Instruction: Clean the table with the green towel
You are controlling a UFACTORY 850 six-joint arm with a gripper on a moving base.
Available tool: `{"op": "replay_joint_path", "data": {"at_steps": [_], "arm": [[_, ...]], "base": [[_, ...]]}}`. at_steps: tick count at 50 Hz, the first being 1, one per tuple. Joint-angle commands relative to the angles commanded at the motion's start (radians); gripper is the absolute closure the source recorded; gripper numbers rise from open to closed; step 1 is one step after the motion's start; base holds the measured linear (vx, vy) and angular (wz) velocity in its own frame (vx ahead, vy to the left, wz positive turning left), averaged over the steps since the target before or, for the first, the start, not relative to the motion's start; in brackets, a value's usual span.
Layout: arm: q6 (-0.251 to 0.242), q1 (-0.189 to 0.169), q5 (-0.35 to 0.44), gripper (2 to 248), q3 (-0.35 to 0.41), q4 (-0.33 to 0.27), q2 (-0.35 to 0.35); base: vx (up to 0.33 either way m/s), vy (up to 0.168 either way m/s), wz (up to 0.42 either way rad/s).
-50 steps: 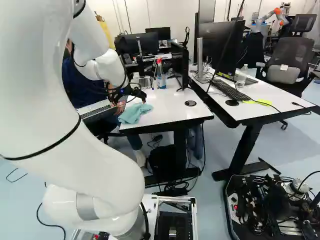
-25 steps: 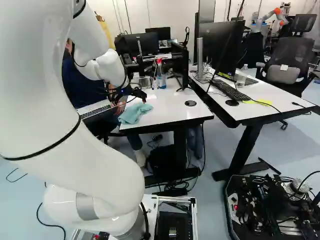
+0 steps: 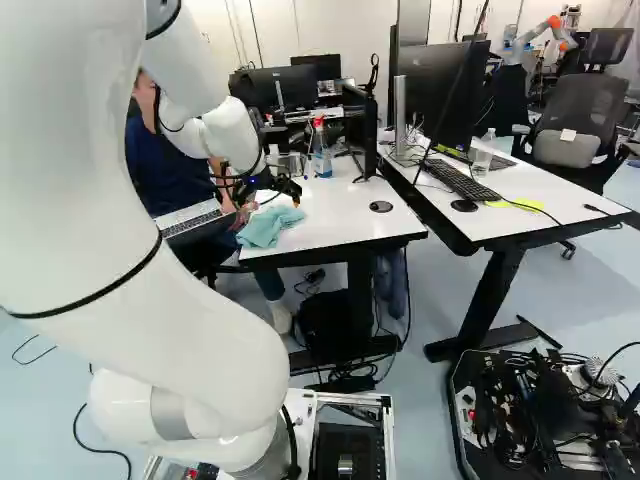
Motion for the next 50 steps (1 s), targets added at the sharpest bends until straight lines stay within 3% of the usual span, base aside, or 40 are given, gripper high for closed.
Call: {"op": "replay_joint_path", "data": {"at_steps": [50], "arm": [[0.000,-0.130,0.000,3,-0.106,0.000,-0.102]], "base": [[0.000,0.000,0.000]]}}
